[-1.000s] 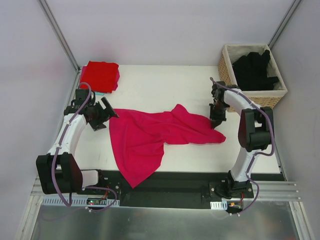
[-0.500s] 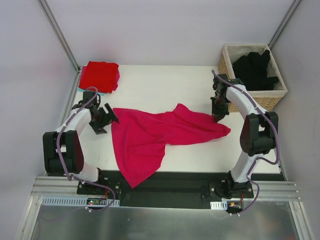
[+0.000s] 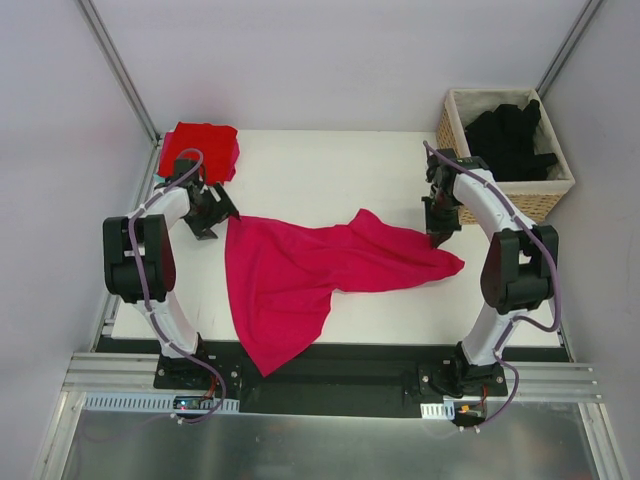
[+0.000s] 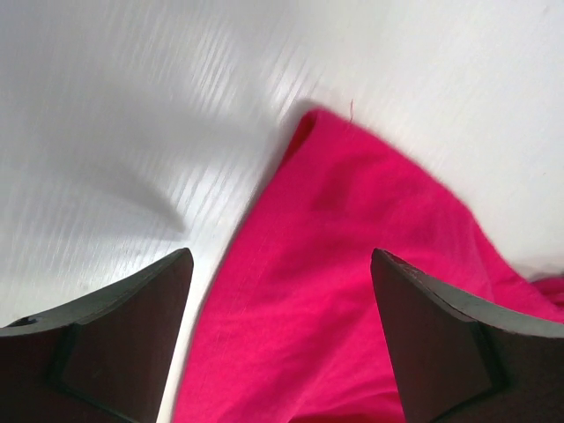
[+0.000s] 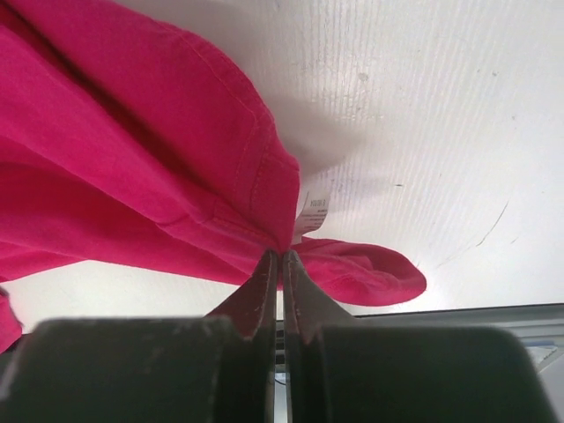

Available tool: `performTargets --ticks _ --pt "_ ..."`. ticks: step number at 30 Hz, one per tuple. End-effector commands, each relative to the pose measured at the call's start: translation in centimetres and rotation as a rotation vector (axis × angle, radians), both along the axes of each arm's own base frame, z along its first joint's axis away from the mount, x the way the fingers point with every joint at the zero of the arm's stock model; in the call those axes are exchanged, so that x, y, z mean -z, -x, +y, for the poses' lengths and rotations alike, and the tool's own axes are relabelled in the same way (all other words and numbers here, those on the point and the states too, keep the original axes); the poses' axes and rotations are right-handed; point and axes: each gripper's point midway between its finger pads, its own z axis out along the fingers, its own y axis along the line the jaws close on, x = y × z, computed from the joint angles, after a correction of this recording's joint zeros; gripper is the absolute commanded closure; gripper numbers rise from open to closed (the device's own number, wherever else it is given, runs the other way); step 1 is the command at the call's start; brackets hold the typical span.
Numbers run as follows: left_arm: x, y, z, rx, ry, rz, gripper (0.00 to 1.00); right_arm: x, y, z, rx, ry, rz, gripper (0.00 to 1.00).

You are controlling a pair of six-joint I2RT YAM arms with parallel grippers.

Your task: Fold and stack the t-shirts

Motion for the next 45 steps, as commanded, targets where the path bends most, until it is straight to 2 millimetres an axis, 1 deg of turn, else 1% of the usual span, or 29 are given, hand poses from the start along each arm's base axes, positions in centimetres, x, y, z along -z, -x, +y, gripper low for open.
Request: performTargets --ticks 1,2,3,5,6,9,11,12,13,14,16,17,18,20,23,25,26,27,29,31,32,33,34,35,36,38,39,43,45 --pt "-0.5 -2.7 0.4 0.022 -0.02 -0.046 0.19 -2.4 0.9 -0.7 -0.036 0.033 -0.026 1.0" --pt "-0.7 -3.3 0.5 0.021 -0.022 -0.058 0.19 -2.4 0.9 -0.8 -0.036 0.034 -0.028 1.0" --pt "-0.2 -3.6 0.5 0.021 -0.022 -0.047 0.2 -2.5 0.9 -0.7 -0.039 0.032 -0.028 1.0" --pt "-0.3 -4.4 0.5 0.022 -0.016 -0.055 0.21 -2.6 0.8 -0.6 -0.037 0.021 -0.033 1.0" --pt "0.1 -4.6 0.4 0.019 -0.011 -0.048 0.23 -2.6 0.7 -0.5 -0.036 0.018 -0.033 1.0" --pt "0.2 -5.3 0.0 0.024 0.004 -0.048 0.28 -2.6 0.7 -0.3 -0.032 0.009 -0.032 0.99" --pt "0.2 -5.6 -0.8 0.038 0.016 -0.05 0.35 -2.5 0.7 -0.2 -0.033 0.006 -0.027 1.0" --pt "0.5 -5.6 -1.0 0.042 0.018 -0.043 0.37 -2.4 0.7 -0.2 -0.034 0.005 -0.023 0.99" --pt "0.6 -5.7 -1.2 0.045 0.024 -0.039 0.45 -2.4 0.7 -0.3 -0.033 0.006 -0.025 1.0" --pt "0.7 -5.7 -1.8 0.055 0.034 -0.037 0.49 -2.3 0.8 -0.2 -0.034 0.006 -0.024 1.0" --pt "1.1 -5.5 -2.2 0.054 0.048 -0.022 0.57 -2.2 0.9 -0.2 -0.034 0.006 -0.019 1.0" --pt "1.2 -5.5 -2.4 0.058 0.052 -0.02 0.63 -2.2 0.8 -0.2 -0.03 0.005 -0.021 1.0" --pt "1.2 -5.4 -2.7 0.066 0.059 -0.019 0.67 -2.2 0.8 -0.1 -0.029 0.001 -0.022 0.99" --pt "1.2 -5.2 -2.9 0.071 0.066 -0.016 0.73 -2.0 0.8 0.0 -0.025 -0.007 -0.02 0.99" --pt "1.1 -4.7 -2.9 0.078 0.067 -0.015 0.74 -2.0 0.7 0.2 -0.015 -0.018 -0.025 1.0" --pt "0.7 -4.4 -2.9 0.082 0.061 -0.022 0.88 -1.8 0.6 0.5 -0.014 -0.028 -0.028 1.0" --pt "1.0 -3.9 -2.9 0.084 0.059 -0.014 0.95 -1.7 0.6 0.5 -0.008 -0.03 -0.027 1.0" --pt "0.7 -3.7 -2.8 0.087 0.052 -0.021 1.0 -1.7 0.6 0.5 -0.007 -0.032 -0.025 1.0" --pt "0.9 -3.1 -2.7 0.092 0.041 -0.013 1.0 -1.5 0.4 0.5 -0.004 -0.032 -0.028 0.99" --pt "0.7 -2.7 -2.6 0.101 0.032 -0.017 1.0 -1.3 0.5 0.4 0.007 -0.018 -0.023 0.92" --pt "0.6 -2.6 -2.4 0.1 0.024 -0.014 1.0 -1.2 0.6 0.2 0.012 -0.012 -0.02 0.8" --pt "0.3 -2.5 -2.3 0.102 0.019 -0.023 1.0 -1.1 0.7 0.2 0.017 -0.004 -0.019 0.72" --pt "0.2 -2.5 -2.3 0.1 0.016 -0.026 1.0 -1.1 0.7 -0.2 0.025 0.016 -0.023 0.66" --pt "-0.1 -2.4 -2.2 0.107 0.012 -0.033 1.0 -1.1 0.7 -0.4 0.028 0.029 -0.028 0.55" --pt "-0.2 -2.3 -2.2 0.107 0.01 -0.033 1.0 -1.2 0.6 -0.5 0.03 0.036 -0.036 0.52" --pt "-0.5 -2.4 -2.2 0.108 0.006 -0.043 1.0 -1.3 0.6 -0.8 0.04 0.05 -0.057 0.46" --pt "-0.6 -2.4 -2.2 0.111 0.004 -0.044 1.0 -1.3 0.5 -0.6 0.038 0.043 -0.06 0.46" --pt "-1.0 -2.4 -2.1 0.107 0.003 -0.049 1.0 -0.8 0.3 0.0 0.022 0.006 -0.058 0.46" --pt "-1.1 -2.4 -2.1 0.107 0.003 -0.054 1.0 -0.2 0.5 0.4 0.021 -0.015 -0.038 0.48"
